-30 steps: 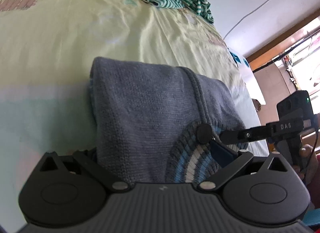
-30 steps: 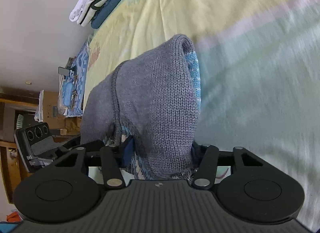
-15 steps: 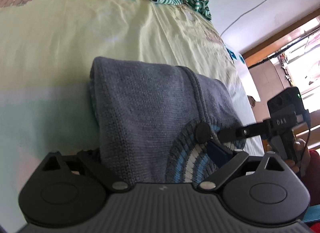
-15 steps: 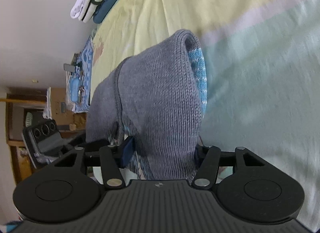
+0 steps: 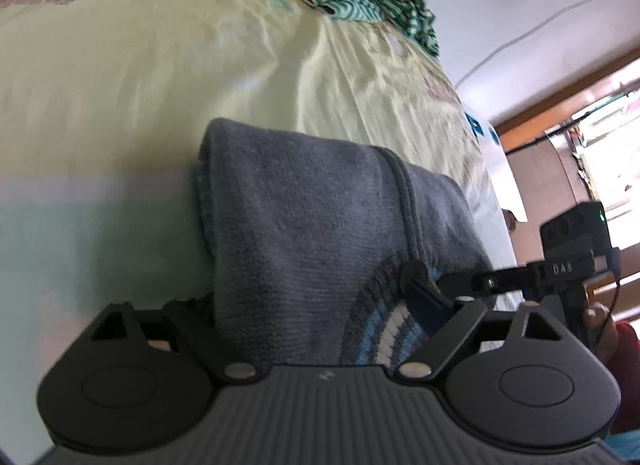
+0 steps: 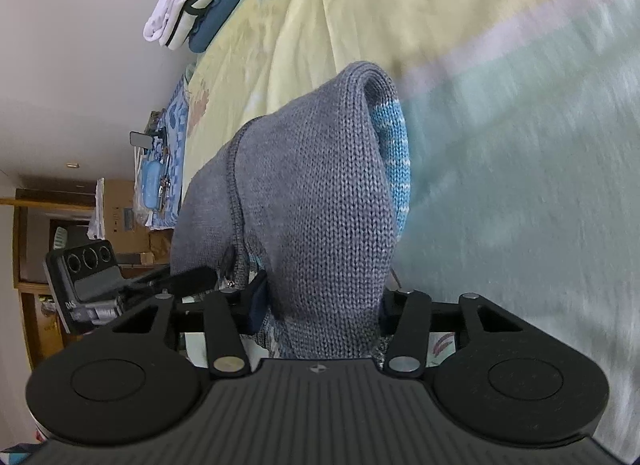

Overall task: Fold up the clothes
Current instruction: 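Hold the folded sweater with both grippers and press it flat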

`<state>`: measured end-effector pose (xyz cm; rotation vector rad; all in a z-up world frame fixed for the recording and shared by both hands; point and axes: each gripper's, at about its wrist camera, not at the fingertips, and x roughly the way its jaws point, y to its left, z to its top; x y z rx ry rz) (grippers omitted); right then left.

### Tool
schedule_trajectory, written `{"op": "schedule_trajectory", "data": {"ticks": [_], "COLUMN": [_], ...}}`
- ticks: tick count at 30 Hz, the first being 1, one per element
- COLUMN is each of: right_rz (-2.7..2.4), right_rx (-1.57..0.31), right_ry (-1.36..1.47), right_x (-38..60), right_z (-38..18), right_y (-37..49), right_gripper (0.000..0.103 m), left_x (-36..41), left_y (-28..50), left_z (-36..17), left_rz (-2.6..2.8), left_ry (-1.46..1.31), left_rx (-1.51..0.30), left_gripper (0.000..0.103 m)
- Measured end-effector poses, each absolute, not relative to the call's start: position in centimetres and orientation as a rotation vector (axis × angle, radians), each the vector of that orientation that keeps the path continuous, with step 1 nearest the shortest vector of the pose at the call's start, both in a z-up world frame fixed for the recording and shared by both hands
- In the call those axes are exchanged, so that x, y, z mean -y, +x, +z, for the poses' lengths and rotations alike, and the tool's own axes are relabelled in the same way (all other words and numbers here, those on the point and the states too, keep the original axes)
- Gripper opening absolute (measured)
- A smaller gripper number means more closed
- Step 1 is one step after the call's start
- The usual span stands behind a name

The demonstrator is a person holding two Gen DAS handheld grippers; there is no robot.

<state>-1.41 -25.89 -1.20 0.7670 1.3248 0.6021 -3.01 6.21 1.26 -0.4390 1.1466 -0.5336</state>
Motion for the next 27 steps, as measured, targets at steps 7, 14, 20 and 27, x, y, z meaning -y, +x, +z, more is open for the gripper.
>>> {"op": "schedule_trajectory", "data": {"ticks": [7, 14, 20, 27], "right_rz": [0.56, 0.525, 0.507, 0.51], "right_rx": [-1.292, -1.264, -1.256, -1.25], "right_ry": [0.646, 0.567, 0.544, 0.546], "right_x": [24.2, 23.1, 22.6, 22.2], "right_z": [0.0, 0.6, 0.6, 0.9], "right_y": [-2.0, -2.2, -2.1, -2.2], "right_gripper": [0.052, 0.054, 0.059, 0.067], "left_x": [-5.1, -5.0, -6.4, -6.0], "left_y": [-4.0, -4.2, -3.5, -4.3], "left_z": [1.5, 1.4, 1.1, 1.5], "left_rz": [-0.499, -0.484, -0.506, -0.476], "left_ry": [-0.352, -0.339, -0.438, -0.347], "left_rx": [-1.105, -1.091, -1.101, -1.066], "left_gripper": [0.084, 0.086, 0.088, 0.075]}}
